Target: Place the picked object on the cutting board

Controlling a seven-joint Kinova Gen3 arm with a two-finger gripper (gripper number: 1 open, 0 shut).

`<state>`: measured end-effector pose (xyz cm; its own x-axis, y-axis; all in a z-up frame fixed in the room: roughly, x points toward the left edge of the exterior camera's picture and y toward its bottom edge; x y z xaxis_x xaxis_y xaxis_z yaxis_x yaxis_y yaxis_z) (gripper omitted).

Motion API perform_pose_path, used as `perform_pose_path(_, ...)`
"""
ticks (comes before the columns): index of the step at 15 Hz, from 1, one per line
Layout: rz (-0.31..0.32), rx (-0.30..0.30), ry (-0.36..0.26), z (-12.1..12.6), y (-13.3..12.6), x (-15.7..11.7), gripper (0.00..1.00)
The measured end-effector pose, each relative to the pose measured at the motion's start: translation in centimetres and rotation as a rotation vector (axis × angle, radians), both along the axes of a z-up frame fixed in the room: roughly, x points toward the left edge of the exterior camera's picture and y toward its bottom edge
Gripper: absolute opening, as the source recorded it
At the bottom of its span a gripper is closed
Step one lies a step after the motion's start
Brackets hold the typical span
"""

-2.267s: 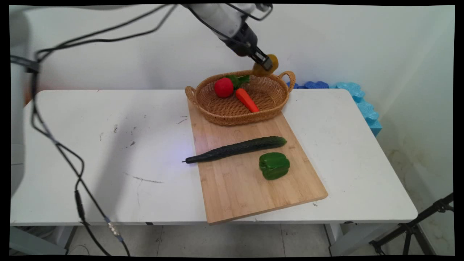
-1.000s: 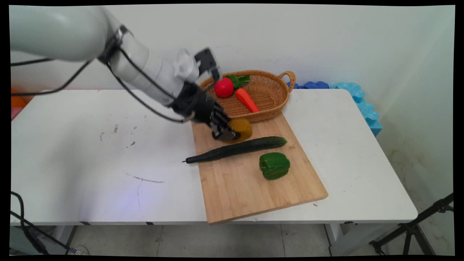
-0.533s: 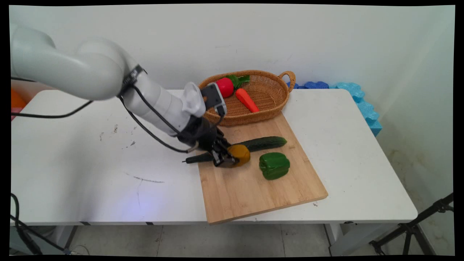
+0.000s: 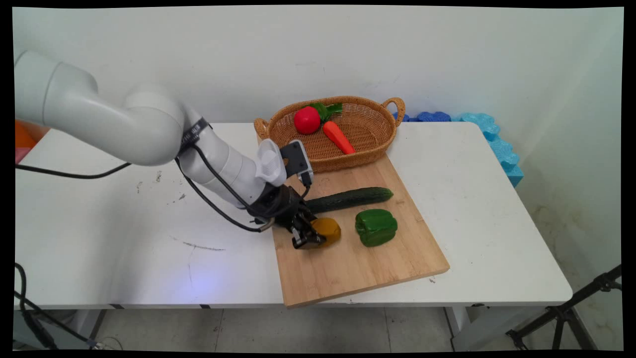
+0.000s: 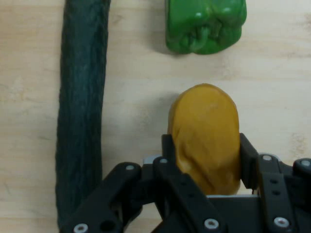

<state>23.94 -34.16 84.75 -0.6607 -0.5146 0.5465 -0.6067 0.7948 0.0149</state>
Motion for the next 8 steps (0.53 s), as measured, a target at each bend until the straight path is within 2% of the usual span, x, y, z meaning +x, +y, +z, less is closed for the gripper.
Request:
perform_pose_path(3, -0.007, -0.003, -0.005, -0.72, 0.08, -0.11, 0.0)
perform_pose_path(4, -0.009, -0.005, -0.006, -0.91, 0.08, -0.15, 1.0)
perform_pose_path(8, -0.018, -0.013, -0.002, -1.27, -0.02, -0.35, 1.0)
